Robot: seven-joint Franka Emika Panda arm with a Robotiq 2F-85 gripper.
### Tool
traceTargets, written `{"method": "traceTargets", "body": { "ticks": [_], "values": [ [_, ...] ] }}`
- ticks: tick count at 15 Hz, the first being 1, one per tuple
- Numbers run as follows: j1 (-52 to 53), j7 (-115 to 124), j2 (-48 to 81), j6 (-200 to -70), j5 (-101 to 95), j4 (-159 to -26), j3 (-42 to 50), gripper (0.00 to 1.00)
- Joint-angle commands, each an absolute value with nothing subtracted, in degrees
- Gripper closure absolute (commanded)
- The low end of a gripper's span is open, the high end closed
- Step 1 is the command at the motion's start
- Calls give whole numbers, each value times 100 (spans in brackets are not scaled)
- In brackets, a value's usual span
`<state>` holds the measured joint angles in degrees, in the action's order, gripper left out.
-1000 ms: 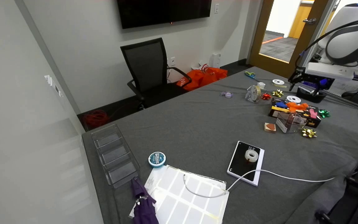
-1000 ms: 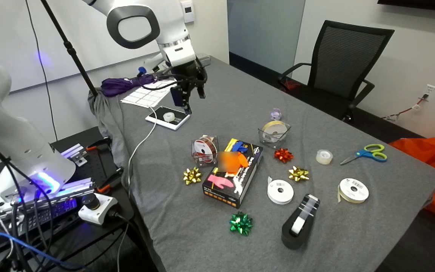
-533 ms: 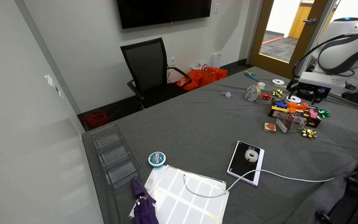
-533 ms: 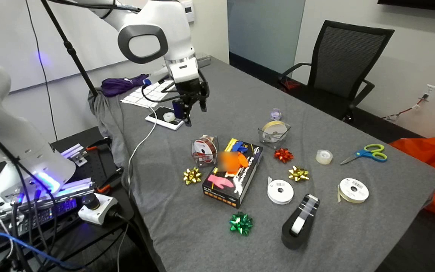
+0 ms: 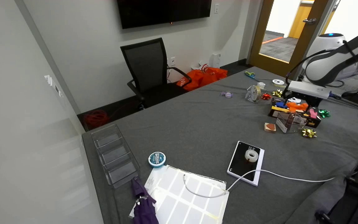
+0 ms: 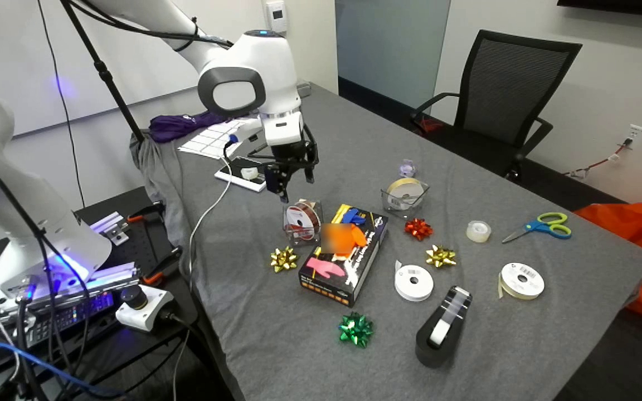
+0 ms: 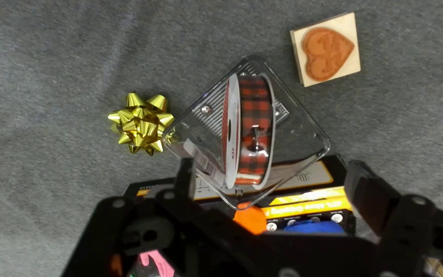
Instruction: Lift the brown masking tape and put it on the table
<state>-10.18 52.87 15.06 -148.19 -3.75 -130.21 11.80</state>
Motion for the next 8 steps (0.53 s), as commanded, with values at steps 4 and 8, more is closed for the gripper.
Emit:
{"method": "traceTargets", "body": {
  "ticks": [4, 8],
  "values": [
    [-745, 5608, 2115, -15102, -368, -12671, 1549, 0],
    [-621, 5681, 2365, -15256, -428, -12598, 1743, 0]
  ]
}}
